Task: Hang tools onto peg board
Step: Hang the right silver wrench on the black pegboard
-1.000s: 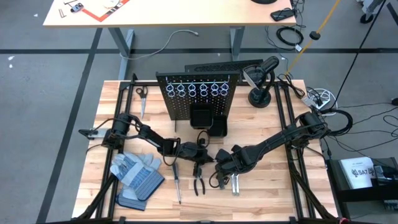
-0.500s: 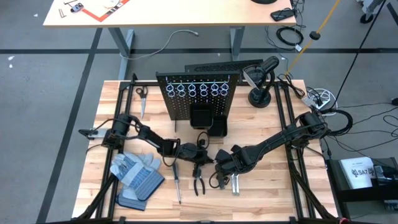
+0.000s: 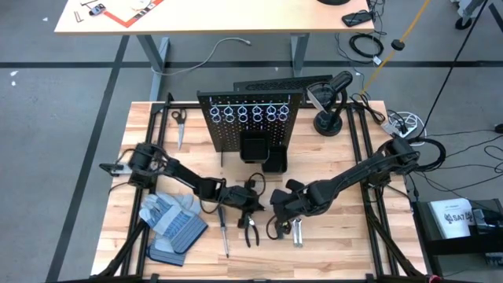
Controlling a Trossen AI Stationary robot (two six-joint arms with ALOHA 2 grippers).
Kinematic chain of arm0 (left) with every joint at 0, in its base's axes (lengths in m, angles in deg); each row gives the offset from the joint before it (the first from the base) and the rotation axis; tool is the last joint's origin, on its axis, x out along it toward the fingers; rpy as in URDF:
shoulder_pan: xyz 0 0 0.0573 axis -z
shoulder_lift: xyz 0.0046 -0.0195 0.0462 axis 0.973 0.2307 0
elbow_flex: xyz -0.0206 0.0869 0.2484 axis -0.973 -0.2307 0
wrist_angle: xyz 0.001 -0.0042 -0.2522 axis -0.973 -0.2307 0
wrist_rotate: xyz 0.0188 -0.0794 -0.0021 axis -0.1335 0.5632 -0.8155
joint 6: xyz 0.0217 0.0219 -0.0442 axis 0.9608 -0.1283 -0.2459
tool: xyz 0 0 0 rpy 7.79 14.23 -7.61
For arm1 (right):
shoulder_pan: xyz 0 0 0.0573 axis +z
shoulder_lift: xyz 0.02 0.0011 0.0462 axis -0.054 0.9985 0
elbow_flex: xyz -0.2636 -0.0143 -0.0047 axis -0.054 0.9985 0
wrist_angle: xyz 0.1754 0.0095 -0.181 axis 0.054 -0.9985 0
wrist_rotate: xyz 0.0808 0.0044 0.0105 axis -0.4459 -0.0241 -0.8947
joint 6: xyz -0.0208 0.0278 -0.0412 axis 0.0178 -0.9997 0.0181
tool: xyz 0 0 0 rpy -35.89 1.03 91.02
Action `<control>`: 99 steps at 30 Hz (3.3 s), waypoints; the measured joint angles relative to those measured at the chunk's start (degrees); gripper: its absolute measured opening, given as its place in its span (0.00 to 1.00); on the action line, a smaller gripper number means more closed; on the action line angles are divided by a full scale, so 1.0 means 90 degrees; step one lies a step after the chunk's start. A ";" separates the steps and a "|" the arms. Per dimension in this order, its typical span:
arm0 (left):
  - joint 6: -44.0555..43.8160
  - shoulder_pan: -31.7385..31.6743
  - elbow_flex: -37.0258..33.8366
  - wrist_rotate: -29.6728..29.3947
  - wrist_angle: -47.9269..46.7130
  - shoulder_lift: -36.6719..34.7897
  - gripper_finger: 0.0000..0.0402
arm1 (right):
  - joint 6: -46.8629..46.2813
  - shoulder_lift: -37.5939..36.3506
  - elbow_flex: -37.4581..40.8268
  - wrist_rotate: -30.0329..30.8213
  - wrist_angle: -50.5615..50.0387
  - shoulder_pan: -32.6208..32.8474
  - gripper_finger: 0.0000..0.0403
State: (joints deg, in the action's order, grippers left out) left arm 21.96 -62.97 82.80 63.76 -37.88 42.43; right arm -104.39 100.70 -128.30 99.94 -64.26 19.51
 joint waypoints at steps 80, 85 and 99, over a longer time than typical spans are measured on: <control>0.0106 -0.0062 0.8116 -0.0982 -1.2189 -0.1479 0.01 | 0.4319 -0.1114 -0.2349 0.1235 0.0728 -0.0577 0.29; 0.0205 -0.0061 0.8116 -0.0967 -1.2146 -0.1479 0.01 | 0.4180 -0.0991 -0.2347 0.1162 0.0606 -0.0692 0.29; 0.0259 -0.0061 0.8116 -0.0802 -1.1997 -0.1479 0.01 | 0.4284 -0.0807 -0.2344 0.0737 0.0854 -0.0882 0.16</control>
State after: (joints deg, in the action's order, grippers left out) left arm 24.29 -63.52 155.85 56.54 -145.86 29.12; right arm -65.84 93.44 -149.40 106.58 -56.57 11.58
